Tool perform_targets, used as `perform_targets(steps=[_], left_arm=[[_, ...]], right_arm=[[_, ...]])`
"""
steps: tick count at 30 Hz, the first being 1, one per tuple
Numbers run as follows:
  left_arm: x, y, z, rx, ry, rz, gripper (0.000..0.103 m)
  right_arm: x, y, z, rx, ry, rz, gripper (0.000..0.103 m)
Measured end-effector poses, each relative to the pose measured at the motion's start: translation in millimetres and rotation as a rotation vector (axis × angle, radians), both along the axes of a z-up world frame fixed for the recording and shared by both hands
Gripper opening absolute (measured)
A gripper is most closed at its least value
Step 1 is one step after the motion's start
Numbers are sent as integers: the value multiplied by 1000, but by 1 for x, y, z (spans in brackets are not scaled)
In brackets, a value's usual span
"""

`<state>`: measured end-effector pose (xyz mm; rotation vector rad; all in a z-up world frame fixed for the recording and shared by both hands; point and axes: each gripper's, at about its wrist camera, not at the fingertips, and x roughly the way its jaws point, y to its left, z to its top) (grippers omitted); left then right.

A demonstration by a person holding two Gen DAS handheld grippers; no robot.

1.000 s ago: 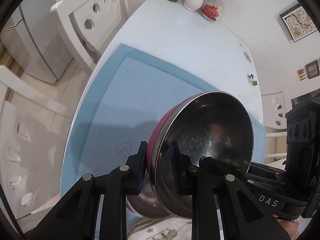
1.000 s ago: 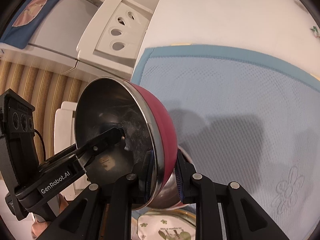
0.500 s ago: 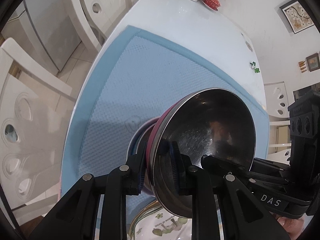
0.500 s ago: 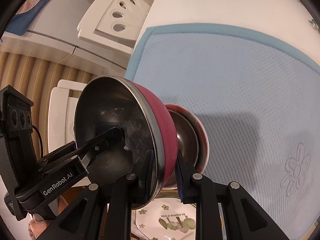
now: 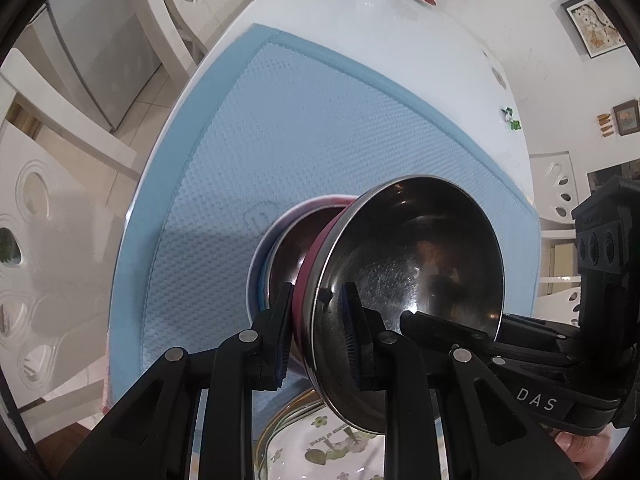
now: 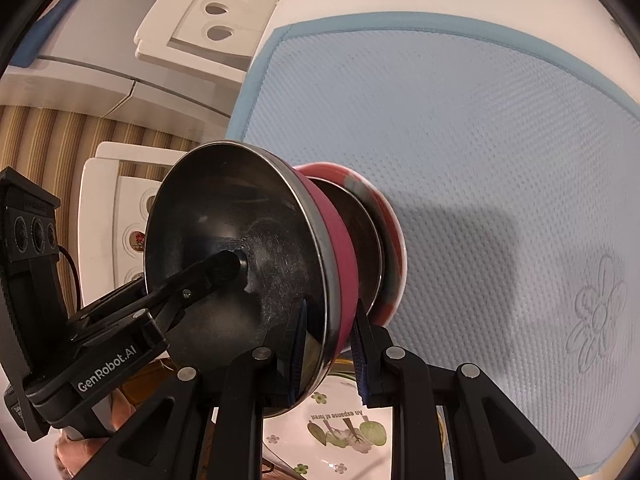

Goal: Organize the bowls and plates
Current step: 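Lower the pink steel bowl into the blue bowl and open the right tool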

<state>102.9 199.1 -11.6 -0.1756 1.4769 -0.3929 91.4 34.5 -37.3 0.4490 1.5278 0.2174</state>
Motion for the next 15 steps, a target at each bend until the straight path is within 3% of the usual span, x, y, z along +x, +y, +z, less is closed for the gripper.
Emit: perform_targets(steps=[15], left_arm=[[0, 2, -7, 0, 10, 1, 20]], right_arm=[[7, 14, -13, -31, 16, 9, 21]])
